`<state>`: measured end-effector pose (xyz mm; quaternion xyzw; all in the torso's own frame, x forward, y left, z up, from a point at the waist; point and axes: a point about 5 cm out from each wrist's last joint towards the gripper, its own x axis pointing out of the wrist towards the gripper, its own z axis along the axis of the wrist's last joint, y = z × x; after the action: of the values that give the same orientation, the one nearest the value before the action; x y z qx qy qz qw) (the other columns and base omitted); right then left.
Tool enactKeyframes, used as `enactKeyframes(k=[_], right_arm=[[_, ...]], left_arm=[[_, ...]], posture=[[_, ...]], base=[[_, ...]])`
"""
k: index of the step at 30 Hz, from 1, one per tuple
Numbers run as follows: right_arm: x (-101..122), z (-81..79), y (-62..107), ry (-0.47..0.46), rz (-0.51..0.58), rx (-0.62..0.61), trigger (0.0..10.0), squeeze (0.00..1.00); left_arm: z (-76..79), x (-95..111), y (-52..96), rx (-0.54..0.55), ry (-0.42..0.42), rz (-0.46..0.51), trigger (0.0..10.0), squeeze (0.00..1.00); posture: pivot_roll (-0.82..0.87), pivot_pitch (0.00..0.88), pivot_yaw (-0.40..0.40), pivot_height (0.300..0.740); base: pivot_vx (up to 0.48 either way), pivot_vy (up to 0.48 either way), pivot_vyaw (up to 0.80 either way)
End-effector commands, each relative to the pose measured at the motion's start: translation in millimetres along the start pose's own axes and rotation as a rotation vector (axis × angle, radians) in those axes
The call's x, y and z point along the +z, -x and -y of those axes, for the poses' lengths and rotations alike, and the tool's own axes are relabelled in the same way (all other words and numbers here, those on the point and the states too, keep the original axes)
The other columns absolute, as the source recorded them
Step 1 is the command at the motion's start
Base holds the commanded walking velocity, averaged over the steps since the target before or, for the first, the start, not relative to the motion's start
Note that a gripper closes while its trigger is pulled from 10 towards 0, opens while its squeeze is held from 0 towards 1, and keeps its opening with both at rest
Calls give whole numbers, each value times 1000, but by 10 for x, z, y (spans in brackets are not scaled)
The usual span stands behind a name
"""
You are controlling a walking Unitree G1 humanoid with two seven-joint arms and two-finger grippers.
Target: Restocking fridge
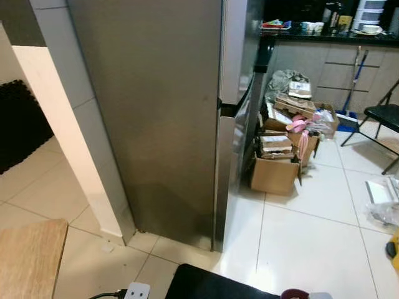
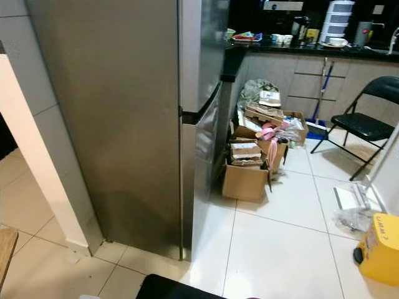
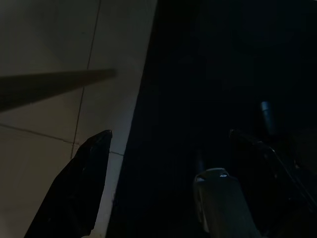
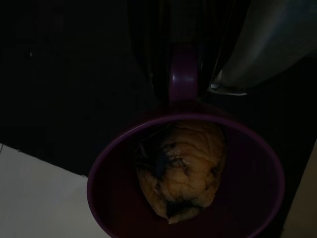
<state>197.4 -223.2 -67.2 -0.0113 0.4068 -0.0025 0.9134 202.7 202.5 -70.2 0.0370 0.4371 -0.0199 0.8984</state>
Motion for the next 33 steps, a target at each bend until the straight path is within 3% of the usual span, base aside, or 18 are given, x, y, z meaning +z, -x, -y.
enactKeyframes(k=[1,33], right_arm=[[-4,42,10,-12,4,-16,10000,0],[19,59,6,-6,6,-18,10000,0]], left_arm=[[60,-37,-1,-14,3,-6,10000,0],[22,-48,2,5,28,-11,10000,0]], posture=[[-71,85,-3,734],[-74,85,-5,734]], base=[[0,-360,0],[0,-360,0]])
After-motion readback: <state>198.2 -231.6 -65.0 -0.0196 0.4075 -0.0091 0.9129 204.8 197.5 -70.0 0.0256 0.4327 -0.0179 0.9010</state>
